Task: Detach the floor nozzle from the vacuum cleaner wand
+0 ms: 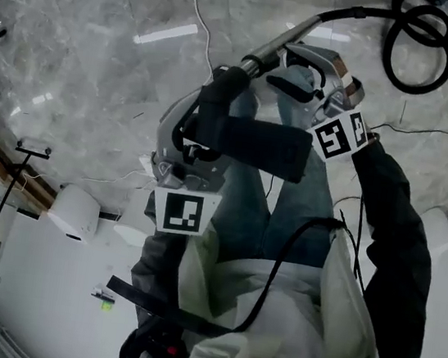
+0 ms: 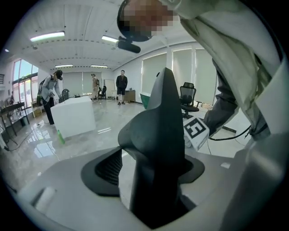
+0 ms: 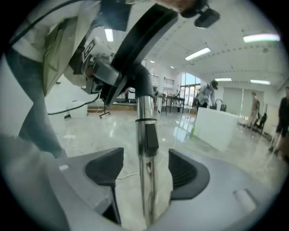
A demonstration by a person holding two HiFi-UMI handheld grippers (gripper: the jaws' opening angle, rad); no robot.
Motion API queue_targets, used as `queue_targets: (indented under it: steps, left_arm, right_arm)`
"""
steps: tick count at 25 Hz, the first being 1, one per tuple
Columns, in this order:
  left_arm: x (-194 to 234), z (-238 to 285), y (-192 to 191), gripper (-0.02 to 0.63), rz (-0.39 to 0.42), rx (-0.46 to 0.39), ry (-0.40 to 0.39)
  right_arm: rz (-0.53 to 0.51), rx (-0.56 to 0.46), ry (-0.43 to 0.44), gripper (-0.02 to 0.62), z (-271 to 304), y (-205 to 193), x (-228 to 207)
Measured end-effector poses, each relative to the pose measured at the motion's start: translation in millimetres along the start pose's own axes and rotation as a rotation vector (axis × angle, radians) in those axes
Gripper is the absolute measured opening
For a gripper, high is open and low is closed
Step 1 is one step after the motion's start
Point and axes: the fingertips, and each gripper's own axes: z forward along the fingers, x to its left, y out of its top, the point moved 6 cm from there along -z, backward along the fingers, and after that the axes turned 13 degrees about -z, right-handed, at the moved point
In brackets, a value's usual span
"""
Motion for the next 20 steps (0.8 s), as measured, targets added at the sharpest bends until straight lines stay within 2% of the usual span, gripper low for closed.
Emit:
queue_targets:
  steps: [5, 6, 8, 11, 13, 15, 16, 18, 19, 20]
  left_arm:
    - [-19.0, -31.9, 22.3, 0.321, 0.005, -0.035, -0.019]
    - [-15.4, -40.4, 23.8, 0.325, -0.007, -0.05, -0.008]
    - [-12.3, -48.2, 22.5, 0.327, -0.033, -0.075, 0.013]
    - [-28.2, -48.7, 20.9, 0.356, -0.088, -0.126, -0.015]
    - [-39.8, -64.1, 22.2, 0.369, -0.115, -0.164, -0.068]
    - [-41.3, -94.8, 17.8, 0.401, -0.161, -0.15, -0.155]
    - [-38.1, -113.1, 12.9, 0.408, -0.215, -0.119, -0.201]
    - [-25.8, -148.3, 8.0, 0.394, -0.401, -0.061, -0.292]
    - [-17.6, -162.9, 12.2, 0.369, -0.511, -0.06, -0.36]
    - [-8.1, -174.0, 21.3, 0.313, -0.614, -0.088, -0.454]
  right_arm:
    - [-0.359, -0.07, 0.005, 0.304, 58.3, 28.8, 16.3]
    - [-0.388, -0.087, -0.008, 0.242, 65.6, 37.6, 15.9]
    - [-0.318, -0.059, 0.014, 0.116, 68.6, 45.8, 12.9]
    - [-0.217, 0.032, 0.083, 0.088, 47.1, 43.1, 12.5]
    - [-0.228, 0.066, 0.082, 0.084, 26.4, 54.3, 11.1]
    - [-0.256, 0.075, 0.064, 0.084, 10.2, 76.7, 4.1]
    - [-0.268, 0.076, 0.052, 0.084, 3.3, 87.7, -1.4]
    - [-0.284, 0.084, 0.03, 0.086, -10.4, 106.7, -11.4]
    - [-0.292, 0.09, 0.021, 0.086, -16.3, 116.1, -14.4]
    - [-0.305, 0.098, 0.012, 0.087, -20.5, 125.8, -16.4]
